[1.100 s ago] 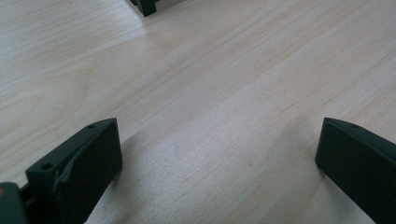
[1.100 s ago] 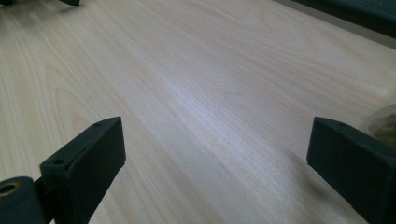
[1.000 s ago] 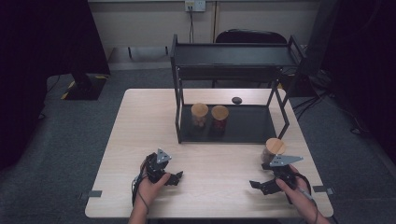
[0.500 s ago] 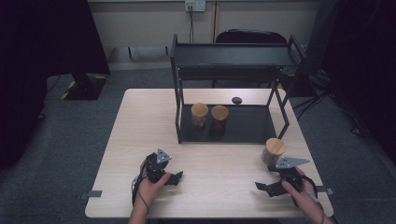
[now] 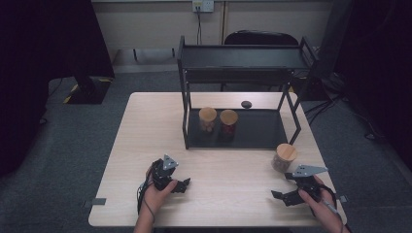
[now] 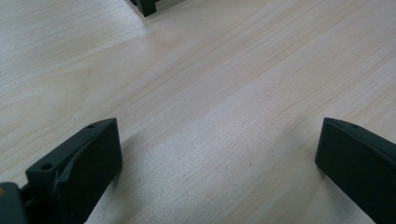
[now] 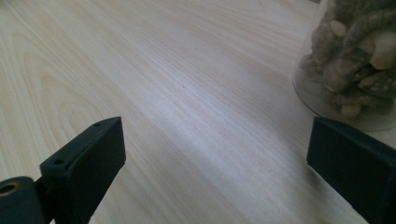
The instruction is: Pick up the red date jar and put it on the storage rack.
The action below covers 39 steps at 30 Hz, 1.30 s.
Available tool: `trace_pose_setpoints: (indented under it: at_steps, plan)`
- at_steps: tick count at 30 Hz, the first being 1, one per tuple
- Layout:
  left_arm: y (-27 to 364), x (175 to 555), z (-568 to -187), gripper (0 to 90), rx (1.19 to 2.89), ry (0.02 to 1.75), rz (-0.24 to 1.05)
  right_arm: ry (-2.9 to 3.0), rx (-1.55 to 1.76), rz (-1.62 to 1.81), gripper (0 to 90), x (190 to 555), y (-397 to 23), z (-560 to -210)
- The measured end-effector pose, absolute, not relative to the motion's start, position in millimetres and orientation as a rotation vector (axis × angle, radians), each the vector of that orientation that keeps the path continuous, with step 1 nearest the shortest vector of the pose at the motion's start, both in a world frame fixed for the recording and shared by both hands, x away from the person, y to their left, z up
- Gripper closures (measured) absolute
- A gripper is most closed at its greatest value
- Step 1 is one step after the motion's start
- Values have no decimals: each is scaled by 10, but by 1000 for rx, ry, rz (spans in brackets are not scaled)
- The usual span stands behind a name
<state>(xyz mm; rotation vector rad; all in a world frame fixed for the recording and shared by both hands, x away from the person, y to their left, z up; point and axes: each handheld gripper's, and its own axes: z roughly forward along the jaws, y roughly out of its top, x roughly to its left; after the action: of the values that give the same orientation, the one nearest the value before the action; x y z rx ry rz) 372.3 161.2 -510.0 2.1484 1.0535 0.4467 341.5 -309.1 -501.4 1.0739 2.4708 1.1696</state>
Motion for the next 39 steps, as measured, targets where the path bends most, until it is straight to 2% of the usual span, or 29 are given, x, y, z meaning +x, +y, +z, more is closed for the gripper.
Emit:
trace_pose_setpoints:
  at_steps: [39]
  plan:
    - [1612, 3722, -5100, 1, 2149, 1054, 447, 2369, 1164, 1117, 29, 3340, -3463, -5004]
